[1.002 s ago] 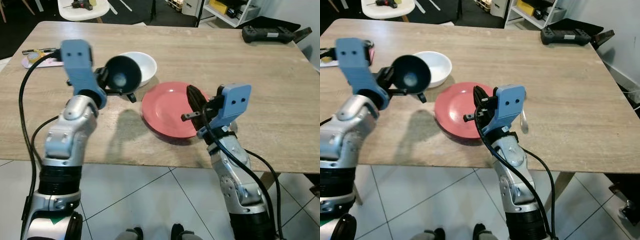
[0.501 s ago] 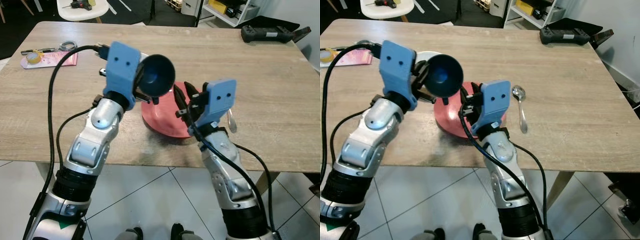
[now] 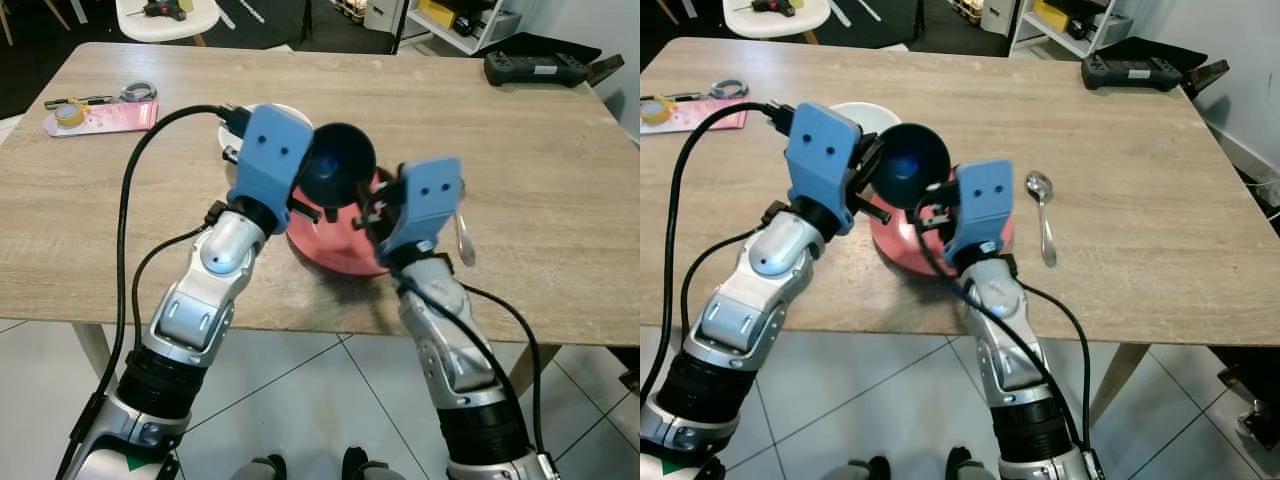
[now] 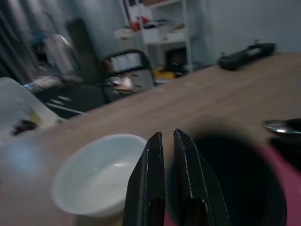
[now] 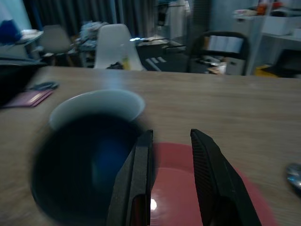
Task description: Setting the table
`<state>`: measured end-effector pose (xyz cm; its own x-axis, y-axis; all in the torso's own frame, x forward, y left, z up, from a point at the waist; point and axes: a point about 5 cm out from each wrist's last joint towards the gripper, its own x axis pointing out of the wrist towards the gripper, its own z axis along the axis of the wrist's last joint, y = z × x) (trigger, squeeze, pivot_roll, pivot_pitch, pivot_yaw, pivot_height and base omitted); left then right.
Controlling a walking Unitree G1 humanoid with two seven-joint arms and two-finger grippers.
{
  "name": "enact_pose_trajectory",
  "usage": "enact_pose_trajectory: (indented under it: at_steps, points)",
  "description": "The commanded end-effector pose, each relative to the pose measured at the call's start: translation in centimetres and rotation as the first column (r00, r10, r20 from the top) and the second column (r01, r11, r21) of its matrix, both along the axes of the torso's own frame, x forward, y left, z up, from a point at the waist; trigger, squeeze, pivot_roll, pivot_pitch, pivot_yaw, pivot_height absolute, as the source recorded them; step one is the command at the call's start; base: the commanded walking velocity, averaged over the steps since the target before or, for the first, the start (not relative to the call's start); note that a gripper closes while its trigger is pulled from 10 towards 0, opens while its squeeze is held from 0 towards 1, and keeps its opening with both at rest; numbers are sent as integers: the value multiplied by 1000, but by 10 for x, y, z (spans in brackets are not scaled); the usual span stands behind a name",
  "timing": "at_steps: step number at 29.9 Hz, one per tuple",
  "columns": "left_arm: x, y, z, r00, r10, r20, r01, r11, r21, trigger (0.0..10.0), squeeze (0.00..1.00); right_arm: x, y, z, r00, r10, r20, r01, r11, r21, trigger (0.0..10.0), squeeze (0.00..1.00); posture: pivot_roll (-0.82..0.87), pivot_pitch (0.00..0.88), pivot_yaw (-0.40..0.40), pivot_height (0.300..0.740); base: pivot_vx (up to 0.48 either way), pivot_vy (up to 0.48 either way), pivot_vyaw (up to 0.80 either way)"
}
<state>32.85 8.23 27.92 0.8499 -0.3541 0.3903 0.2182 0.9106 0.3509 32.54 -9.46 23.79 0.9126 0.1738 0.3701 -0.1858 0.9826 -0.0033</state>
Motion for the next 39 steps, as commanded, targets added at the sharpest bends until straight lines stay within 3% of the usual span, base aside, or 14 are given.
enact_pose_trajectory:
  at_steps: [1,3,12,19,21,23,27,32,33,34,35,37,38,39]
  points:
    - [2,8,-2,996,78,37,-79,997,26,10000,0,-2,-9,1,999,-28,15,27,999,42,10000,0,76,169,58,740,0,0,0]
    - [4,16,-1,989,138,52,-139,990,18,10000,0,-4,-11,2,1000,-17,22,15,998,63,10000,0,76,171,57,740,0,0,0]
    - [3,16,-3,993,110,51,-112,993,31,10000,0,-5,-11,-3,1000,-13,7,12,999,46,10000,0,76,175,57,740,0,0,0]
    - [0,22,-4,996,83,-19,-84,992,-97,10000,0,-6,-13,-3,1000,-12,14,11,999,46,10000,0,80,177,59,740,0,0,0]
    - [-4,33,-13,990,18,-138,-49,974,-220,10000,0,-7,-18,-4,1000,-24,16,23,998,53,10000,0,82,179,60,740,0,0,0]
    - [-5,34,-16,986,-2,-165,-39,970,-240,10000,0,-7,-19,-4,1000,-27,16,26,998,55,10000,0,83,179,59,740,0,0,0]
    - [-7,48,-46,925,-51,-376,-70,951,-302,10000,0,-7,-23,-7,999,-37,5,37,998,49,10000,0,89,183,54,740,0,0,0]
    - [-7,66,-54,913,-1,-407,-147,932,-332,10000,0,-6,-16,-11,1000,20,-17,-20,999,25,10000,0,86,185,56,740,0,0,0]
    - [-9,71,-59,910,36,-412,-163,947,-276,10000,710,-3,-12,-16,998,28,-57,-28,1000,12,10000,0,86,185,56,740,0,0,0]
    - [-12,75,-63,908,69,-413,-173,960,-221,10000,800,0,-8,-21,994,37,-98,-38,999,-9,10000,0,86,190,56,740,0,0,0]
    - [-12,75,-63,908,69,-413,-173,960,-221,10000,800,0,-8,-21,994,37,-98,-38,999,-9,10000,0,86,190,56,740,0,0,0]
    - [-17,77,-70,896,85,-435,-181,966,-183,10000,690,5,-2,-33,985,44,-165,-55,997,-59,10000,0,86,190,56,740,0,0,0]
    - [-17,77,-70,896,85,-435,-181,966,-183,10000,690,5,-2,-33,985,44,-165,-55,997,-59,10000,0,86,190,56,740,0,0,0]
    - [-20,79,-72,896,92,-434,-187,966,-180,10000,1000,7,0,-38,979,48,-199,-57,998,-36,10000,0,89,196,54,740,0,0,0]
